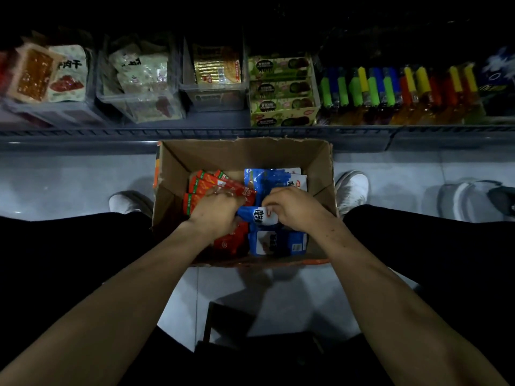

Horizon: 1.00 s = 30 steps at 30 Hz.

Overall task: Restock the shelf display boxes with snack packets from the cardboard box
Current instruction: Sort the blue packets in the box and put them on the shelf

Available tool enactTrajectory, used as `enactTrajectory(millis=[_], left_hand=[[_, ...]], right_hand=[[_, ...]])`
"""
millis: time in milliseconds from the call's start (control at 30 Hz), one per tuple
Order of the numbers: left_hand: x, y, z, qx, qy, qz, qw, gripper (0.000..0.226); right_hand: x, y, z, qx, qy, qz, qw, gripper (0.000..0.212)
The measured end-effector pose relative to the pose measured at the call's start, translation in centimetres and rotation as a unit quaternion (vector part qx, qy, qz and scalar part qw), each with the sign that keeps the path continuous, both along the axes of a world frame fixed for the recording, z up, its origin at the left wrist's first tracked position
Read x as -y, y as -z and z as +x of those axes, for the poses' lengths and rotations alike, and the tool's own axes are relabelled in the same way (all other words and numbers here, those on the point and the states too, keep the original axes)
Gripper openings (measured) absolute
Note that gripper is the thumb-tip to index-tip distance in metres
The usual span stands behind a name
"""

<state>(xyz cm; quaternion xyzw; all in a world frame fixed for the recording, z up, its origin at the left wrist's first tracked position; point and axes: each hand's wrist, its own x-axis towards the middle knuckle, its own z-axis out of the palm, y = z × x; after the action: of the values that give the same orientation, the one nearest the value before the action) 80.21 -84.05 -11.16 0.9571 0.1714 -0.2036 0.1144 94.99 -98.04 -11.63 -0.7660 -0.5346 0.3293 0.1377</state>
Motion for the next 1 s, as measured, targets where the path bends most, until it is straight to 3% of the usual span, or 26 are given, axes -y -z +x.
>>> enactTrajectory(millis=[100,167,300,433,633,833,933,1000], left_hand=[[0.1,-0.3,-0.6,-0.037,-0.078,-0.03,0.996,0.028],[0.1,0.0,-1.5,-0.034,-0.139,-0.05,0.988,0.029],[-0.1,0.7,-3.2,0.003,-0.318,-0.225,0.921,0.025],[-0.1,0.3,-3.6,0.018,-0.407,-0.356,0.841,0.031],[-0.3,-0.2,-4.0,0.029,-0.457,-0.386,0.801,0.028],[-0.2,-0.5,-4.5,0.06,-0.503,-0.402,0.763,0.014],[0.0,-0.7,-4.6,0.111,-0.51,-0.389,0.759,0.011],[0.1,-0.7,-4.3,0.155,-0.48,-0.36,0.785,0.011]], right_hand=[[0.3,1.5,-0.3,-0.016,0.129,0.005,0.992,0.017],[0.7,3.3,-0.6,-0.017,0.172,-0.052,0.984,0.026],[2.4,8.0,-1.8,-0.005,0.066,-0.217,0.974,0.033],[3.3,10.4,-2.0,0.013,0.011,-0.303,0.953,0.052],[2.9,10.4,-1.8,0.071,0.002,-0.28,0.957,0.028],[3.2,9.7,-2.4,0.04,0.019,-0.309,0.95,0.025],[2.6,8.4,-2.3,0.004,0.109,-0.238,0.965,0.011],[1.3,7.1,-1.7,-0.064,0.212,-0.171,0.96,0.005]])
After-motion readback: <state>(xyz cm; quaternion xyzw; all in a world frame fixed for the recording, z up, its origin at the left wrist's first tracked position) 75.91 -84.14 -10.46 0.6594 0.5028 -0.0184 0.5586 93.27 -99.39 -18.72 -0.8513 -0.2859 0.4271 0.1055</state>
